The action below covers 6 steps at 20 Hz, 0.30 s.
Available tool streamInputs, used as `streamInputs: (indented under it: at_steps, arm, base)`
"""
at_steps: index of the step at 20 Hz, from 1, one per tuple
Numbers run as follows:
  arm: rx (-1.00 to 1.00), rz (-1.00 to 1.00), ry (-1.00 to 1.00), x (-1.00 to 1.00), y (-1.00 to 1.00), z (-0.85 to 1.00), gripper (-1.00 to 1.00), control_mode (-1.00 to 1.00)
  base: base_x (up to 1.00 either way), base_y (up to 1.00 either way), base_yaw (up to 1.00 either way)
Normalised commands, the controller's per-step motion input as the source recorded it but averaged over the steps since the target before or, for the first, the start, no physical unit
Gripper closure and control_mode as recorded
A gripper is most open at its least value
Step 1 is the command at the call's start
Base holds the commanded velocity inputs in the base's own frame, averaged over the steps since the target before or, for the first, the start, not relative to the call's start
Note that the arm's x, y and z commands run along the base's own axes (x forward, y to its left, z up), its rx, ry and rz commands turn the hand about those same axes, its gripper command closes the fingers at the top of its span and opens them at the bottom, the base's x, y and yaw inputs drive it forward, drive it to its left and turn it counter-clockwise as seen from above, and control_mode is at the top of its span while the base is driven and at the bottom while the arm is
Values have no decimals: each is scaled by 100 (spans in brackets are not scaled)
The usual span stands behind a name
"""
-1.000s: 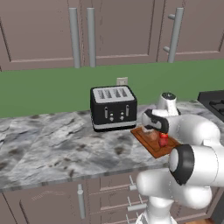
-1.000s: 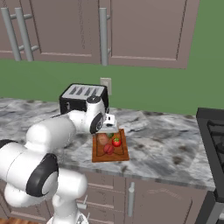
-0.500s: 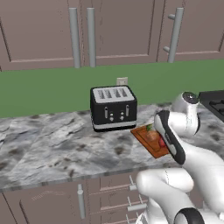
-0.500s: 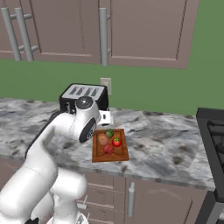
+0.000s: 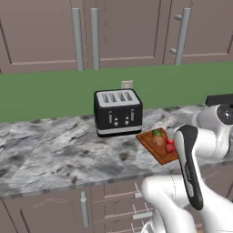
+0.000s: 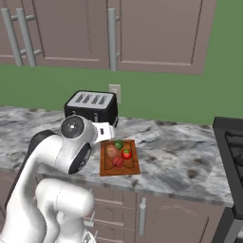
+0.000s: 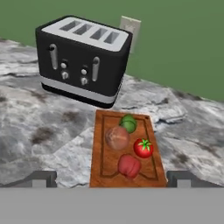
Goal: Place the avocado, onion, tomato, and bell pepper on the cutting board.
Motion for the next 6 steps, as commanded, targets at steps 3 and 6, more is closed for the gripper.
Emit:
streamInputs:
  at_steps: [3,6]
  arm:
    - [-1,4,-20,-78,28,59,-100,-100]
    - [-2,4,-17,-74,42,53,-100,-100]
  base:
    - [0,0,0]
    - [0,0,0]
